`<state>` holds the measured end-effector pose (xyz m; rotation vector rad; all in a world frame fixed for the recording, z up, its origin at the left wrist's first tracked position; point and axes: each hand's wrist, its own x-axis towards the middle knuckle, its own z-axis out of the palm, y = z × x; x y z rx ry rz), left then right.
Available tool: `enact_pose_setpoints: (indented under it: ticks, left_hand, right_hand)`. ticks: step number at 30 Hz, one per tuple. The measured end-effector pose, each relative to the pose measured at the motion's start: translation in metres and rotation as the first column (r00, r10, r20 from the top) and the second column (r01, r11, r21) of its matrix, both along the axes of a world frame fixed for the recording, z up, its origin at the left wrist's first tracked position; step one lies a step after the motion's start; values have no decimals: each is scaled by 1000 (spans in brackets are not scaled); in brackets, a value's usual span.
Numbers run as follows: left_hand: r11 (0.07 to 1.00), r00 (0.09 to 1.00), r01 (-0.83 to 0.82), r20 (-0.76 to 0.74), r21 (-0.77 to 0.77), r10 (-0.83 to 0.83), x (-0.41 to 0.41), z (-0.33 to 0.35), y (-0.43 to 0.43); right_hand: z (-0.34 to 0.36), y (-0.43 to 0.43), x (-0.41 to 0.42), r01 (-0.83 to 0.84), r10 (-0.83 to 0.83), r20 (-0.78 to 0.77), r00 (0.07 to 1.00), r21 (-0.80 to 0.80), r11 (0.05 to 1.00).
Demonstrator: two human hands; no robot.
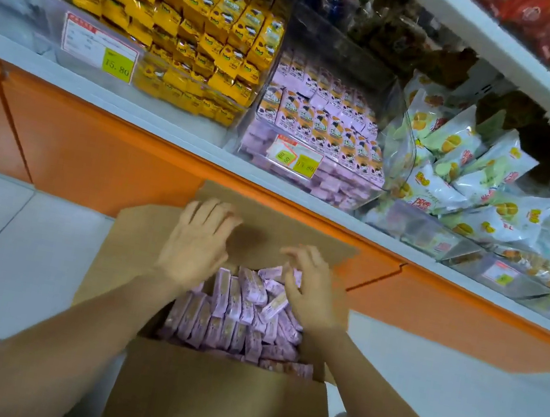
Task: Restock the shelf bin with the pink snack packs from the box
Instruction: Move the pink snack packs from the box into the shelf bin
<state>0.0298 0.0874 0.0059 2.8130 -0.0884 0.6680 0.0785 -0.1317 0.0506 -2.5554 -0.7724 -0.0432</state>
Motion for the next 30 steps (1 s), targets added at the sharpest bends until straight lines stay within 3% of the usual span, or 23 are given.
enact_pose_setpoints:
  ticks: [4,9,12,16,22,26,30]
  left_hand:
    - [995,922,-101,-376,-8,91,-30,-72,17]
    - [996,901,-37,-434,-83,-3,-45,-118,19]
    - [987,910,-46,-415,-154,-22,-45,-120,18]
    - [975,906,-57,-421,-217,-40,-43,-121,16]
    - [977,912,-63,-409,-205,-27,-43,-120,16]
    - [982,915,-70,-404,-174,-7,-45,-115,15]
    - [988,916,-70,-401,-139,9,-45,-113,14]
  right_hand:
    - [-76,-7,-7,-66,-31,-437,899,-204,977]
    - [-144,14,-23,-142,-63,-678,733,-243,960]
    - [-181,26,-31,-265,-22,-690,724,-307,914]
    - [-197,40,-31,-193,-71,-688,722,-299,935]
    - [-203,51,-27,-187,-92,-591,801,-393,901]
    - [-198,38,-23,-91,-61,-557,828,-242,966]
    - [-184,23,-11,81,-85,-608,789,-34,996]
